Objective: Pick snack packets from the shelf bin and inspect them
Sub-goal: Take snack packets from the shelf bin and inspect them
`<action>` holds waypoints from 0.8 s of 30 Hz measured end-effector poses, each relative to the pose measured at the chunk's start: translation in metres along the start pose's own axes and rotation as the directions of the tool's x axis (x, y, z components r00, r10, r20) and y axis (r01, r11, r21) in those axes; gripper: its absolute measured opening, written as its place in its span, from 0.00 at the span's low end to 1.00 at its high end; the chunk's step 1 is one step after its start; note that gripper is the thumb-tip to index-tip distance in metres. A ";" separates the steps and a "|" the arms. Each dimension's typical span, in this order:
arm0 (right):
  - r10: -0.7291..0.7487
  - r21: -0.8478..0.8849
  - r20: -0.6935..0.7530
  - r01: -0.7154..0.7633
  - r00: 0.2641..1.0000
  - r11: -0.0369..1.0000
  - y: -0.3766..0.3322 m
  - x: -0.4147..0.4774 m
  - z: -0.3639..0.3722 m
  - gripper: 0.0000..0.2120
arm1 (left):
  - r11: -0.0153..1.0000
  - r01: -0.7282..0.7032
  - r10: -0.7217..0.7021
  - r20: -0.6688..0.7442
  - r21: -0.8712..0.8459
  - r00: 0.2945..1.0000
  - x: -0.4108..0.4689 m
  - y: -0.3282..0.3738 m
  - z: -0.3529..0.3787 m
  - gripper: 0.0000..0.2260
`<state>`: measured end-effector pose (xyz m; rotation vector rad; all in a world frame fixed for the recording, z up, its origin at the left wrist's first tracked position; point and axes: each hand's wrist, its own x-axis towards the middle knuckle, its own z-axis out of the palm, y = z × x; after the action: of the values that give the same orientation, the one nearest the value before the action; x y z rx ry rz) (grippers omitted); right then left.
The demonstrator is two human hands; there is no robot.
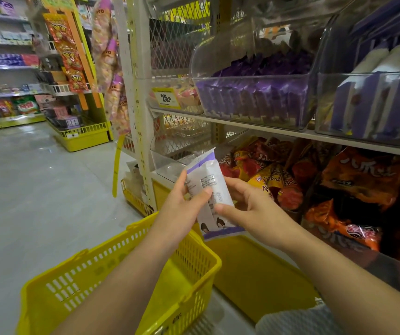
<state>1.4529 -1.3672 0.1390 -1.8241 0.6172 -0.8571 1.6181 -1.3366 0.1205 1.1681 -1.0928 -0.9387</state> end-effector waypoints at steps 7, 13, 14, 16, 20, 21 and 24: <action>-0.066 -0.085 -0.011 0.065 0.998 0.994 -0.005 -0.002 0.000 0.23 | 1.000 0.000 0.000 0.015 0.020 1.000 -0.002 0.003 -0.003 0.28; -0.066 -0.105 0.005 0.066 0.998 0.992 -0.009 -0.003 0.001 0.24 | 0.998 -0.005 0.004 0.017 0.061 1.000 -0.002 -0.002 -0.007 0.26; -0.064 -0.105 0.009 0.065 0.998 0.992 -0.009 -0.003 0.000 0.24 | 0.995 -0.019 0.016 0.030 0.102 0.999 -0.001 -0.002 -0.008 0.28; -0.070 -0.126 0.016 0.071 0.997 0.989 -0.009 -0.004 0.000 0.24 | 0.984 -0.024 0.016 0.046 0.179 0.999 0.000 -0.002 -0.008 0.36; -0.081 -0.207 0.043 0.088 0.996 0.974 -0.011 -0.005 0.001 0.24 | 0.988 0.020 -0.020 -0.002 0.152 1.000 0.003 -0.003 -0.007 0.44; -0.074 -0.207 0.052 0.083 0.996 0.975 -0.011 -0.005 0.002 0.25 | 0.992 0.030 -0.028 -0.016 0.121 0.999 0.004 -0.004 -0.008 0.39; -0.044 -0.180 0.075 0.057 0.996 0.982 -0.012 -0.005 0.002 0.25 | 0.996 0.062 -0.057 -0.080 0.060 0.995 0.005 -0.002 -0.012 0.21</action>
<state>1.4516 -1.3580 0.1479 -2.0340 0.6227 -0.7871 1.6313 -1.3395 0.1186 1.2839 -1.0353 -0.9026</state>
